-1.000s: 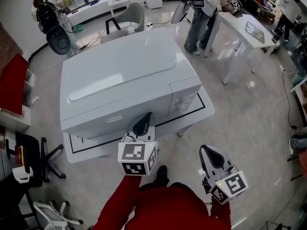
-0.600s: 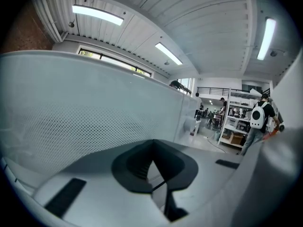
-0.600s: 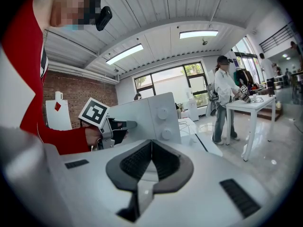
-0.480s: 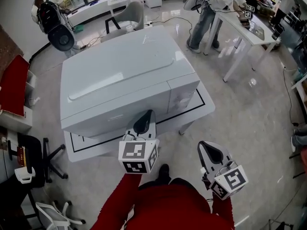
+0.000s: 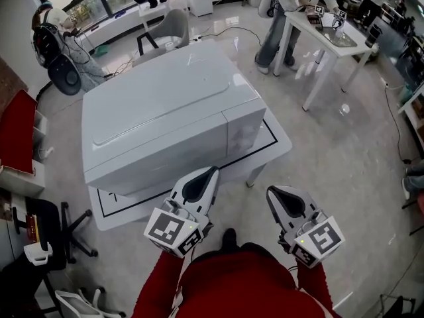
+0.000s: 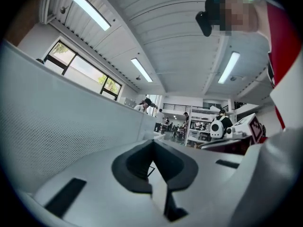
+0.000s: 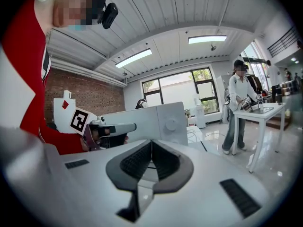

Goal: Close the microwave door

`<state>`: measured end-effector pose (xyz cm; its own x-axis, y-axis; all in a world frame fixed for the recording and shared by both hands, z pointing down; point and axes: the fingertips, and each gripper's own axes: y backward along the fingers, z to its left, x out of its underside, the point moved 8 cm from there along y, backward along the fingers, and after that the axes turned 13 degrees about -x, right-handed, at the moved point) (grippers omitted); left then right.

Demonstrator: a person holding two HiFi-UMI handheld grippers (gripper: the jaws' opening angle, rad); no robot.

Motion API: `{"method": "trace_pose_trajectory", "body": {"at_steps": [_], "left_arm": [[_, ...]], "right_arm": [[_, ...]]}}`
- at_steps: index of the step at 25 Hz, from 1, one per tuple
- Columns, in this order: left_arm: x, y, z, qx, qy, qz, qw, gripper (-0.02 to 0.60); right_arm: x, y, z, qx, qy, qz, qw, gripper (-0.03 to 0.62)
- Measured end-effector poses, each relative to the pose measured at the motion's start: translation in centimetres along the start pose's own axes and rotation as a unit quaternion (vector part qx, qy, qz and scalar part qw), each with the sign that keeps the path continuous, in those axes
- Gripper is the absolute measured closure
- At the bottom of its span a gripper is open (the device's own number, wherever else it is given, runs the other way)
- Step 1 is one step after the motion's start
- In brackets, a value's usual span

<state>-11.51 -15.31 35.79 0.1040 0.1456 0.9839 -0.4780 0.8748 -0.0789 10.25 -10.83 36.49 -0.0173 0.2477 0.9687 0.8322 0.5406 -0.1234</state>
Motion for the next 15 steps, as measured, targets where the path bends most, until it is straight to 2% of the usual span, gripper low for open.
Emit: {"method": "trace_pose_trajectory", "body": {"at_steps": [5, 8, 11, 15], "left_arm": [[0.4, 2.2, 0.1, 0.029, -0.004, -0.005, 0.9996, 0.574], [0.6, 2.9, -0.1, 0.043, -0.025, 0.003, 0.9988, 0.574], [1.0, 3.6, -0.4, 0.049, -0.045, 0.012, 0.9977, 0.574], [1.5, 4.4, -0.7, 0.047, -0.042, 0.015, 0.9979, 0.574]], "right_arm": [[0.2, 0.2, 0.5, -0.004, -0.004, -0.005, 1.000, 0.579], [0.0, 0.5, 0.6, -0.012, -0.003, -0.011, 1.000, 0.579], [0.0, 0.5, 0.8, -0.012, -0.005, -0.015, 1.000, 0.579], [0.0, 0.6, 1.1, -0.015, 0.003, -0.023, 1.000, 0.580]]}}
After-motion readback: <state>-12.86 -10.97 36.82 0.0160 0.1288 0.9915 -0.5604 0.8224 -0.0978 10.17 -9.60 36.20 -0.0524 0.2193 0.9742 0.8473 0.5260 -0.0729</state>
